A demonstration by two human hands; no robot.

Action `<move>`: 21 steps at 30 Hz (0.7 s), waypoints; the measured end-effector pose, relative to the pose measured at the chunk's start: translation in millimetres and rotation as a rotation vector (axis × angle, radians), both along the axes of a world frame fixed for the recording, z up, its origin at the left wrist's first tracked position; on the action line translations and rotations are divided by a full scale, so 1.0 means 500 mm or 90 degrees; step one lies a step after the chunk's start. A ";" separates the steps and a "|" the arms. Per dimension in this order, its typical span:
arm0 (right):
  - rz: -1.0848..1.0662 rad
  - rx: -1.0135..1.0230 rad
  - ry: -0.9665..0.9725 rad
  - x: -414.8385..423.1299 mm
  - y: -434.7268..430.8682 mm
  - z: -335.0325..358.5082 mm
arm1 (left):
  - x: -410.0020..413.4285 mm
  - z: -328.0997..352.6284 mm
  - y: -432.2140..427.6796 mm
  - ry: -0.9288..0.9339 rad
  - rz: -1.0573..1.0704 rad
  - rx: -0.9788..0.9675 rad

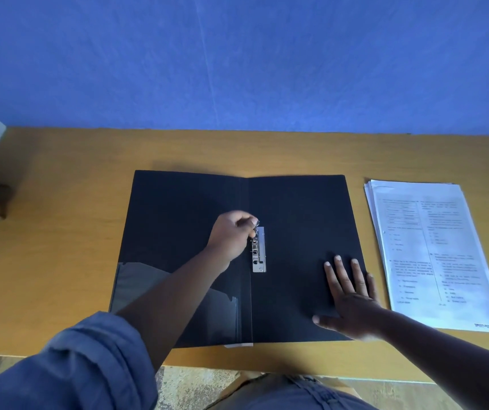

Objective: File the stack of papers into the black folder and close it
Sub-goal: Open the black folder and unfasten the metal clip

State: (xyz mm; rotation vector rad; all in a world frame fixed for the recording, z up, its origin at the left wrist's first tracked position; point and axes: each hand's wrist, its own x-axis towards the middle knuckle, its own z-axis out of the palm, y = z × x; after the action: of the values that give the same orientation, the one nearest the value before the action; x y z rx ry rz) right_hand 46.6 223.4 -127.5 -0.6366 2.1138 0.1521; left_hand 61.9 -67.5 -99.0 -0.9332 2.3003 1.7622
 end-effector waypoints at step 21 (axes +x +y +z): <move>-0.017 -0.039 0.030 0.004 0.010 -0.002 | -0.001 -0.007 0.023 0.004 0.111 -0.105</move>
State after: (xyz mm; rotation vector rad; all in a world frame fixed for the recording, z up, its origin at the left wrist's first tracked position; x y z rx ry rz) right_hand 48.8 228.3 -128.8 -0.6468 2.1785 0.0889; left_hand 61.4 -56.2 -102.5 -1.1909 2.4680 1.6558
